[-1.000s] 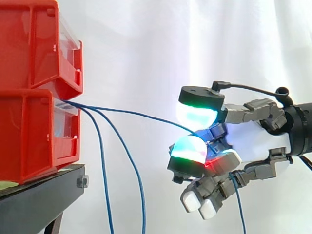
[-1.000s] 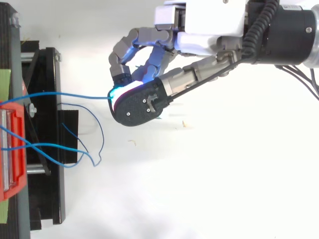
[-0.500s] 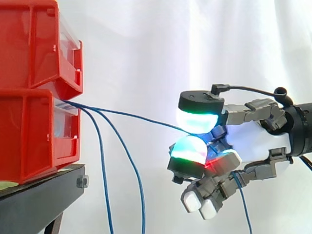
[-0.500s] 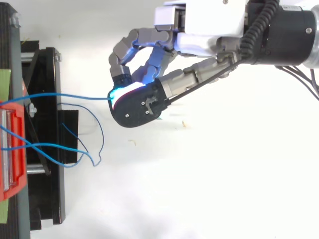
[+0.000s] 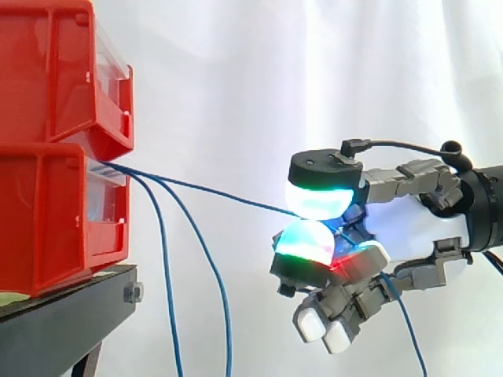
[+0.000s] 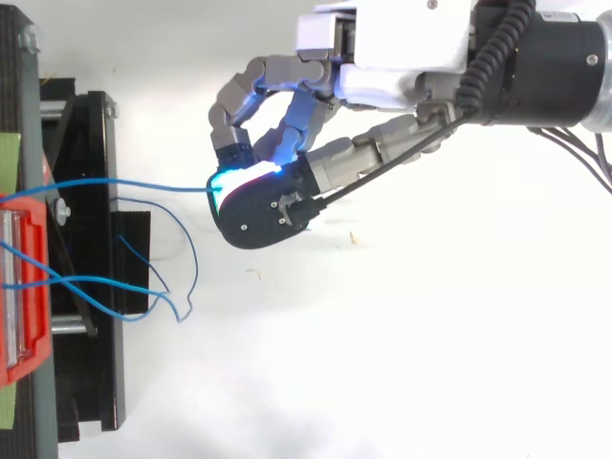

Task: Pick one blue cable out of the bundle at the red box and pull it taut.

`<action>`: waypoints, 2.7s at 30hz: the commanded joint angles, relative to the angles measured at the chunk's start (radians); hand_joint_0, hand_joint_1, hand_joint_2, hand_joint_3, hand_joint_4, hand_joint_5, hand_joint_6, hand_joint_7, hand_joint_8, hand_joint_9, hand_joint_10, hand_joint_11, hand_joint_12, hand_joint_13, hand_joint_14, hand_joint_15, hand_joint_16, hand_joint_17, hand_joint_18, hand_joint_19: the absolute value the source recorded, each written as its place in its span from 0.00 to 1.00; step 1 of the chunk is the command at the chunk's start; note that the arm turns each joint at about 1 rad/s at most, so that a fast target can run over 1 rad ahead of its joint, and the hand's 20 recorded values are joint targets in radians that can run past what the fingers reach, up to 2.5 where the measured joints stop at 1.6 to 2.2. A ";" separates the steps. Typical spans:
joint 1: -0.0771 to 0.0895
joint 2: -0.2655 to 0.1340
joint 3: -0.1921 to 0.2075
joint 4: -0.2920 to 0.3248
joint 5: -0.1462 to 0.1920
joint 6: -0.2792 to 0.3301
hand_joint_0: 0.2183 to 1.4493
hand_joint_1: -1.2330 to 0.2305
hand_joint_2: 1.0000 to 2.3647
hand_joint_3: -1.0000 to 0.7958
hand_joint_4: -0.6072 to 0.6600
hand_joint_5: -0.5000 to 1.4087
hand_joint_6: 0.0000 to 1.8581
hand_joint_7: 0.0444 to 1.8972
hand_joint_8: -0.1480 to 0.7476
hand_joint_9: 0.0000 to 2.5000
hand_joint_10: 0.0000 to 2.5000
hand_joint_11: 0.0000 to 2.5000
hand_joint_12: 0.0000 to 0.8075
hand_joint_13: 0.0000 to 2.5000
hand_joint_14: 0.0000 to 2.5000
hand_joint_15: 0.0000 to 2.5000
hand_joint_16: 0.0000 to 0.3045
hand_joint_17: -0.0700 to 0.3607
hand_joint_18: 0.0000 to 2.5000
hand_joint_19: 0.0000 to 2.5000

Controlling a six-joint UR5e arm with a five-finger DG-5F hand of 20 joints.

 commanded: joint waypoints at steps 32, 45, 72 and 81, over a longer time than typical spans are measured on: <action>-0.002 0.002 0.001 0.005 -0.004 -0.098 0.26 0.47 0.00 0.29 0.62 0.18 0.48 0.53 0.57 0.47 0.00 0.52 0.49 0.28 0.01 0.18 0.18 0.45 0.25 0.19; -0.002 0.002 0.001 0.005 -0.002 -0.098 0.30 0.42 0.01 0.45 0.63 0.19 0.49 0.54 0.61 0.48 0.00 0.52 0.52 0.30 0.01 0.18 0.20 0.48 0.27 0.17; 0.000 0.002 0.001 0.005 -0.002 -0.099 0.32 0.54 0.01 0.39 0.65 0.20 0.45 0.53 0.56 0.49 0.01 0.53 0.49 0.30 0.01 0.19 0.18 0.45 0.25 0.19; 0.000 0.002 0.001 0.005 -0.002 -0.099 0.31 0.42 0.01 0.49 0.64 0.21 0.43 0.50 0.61 0.51 0.00 0.53 0.53 0.32 0.01 0.17 0.21 0.49 0.29 0.16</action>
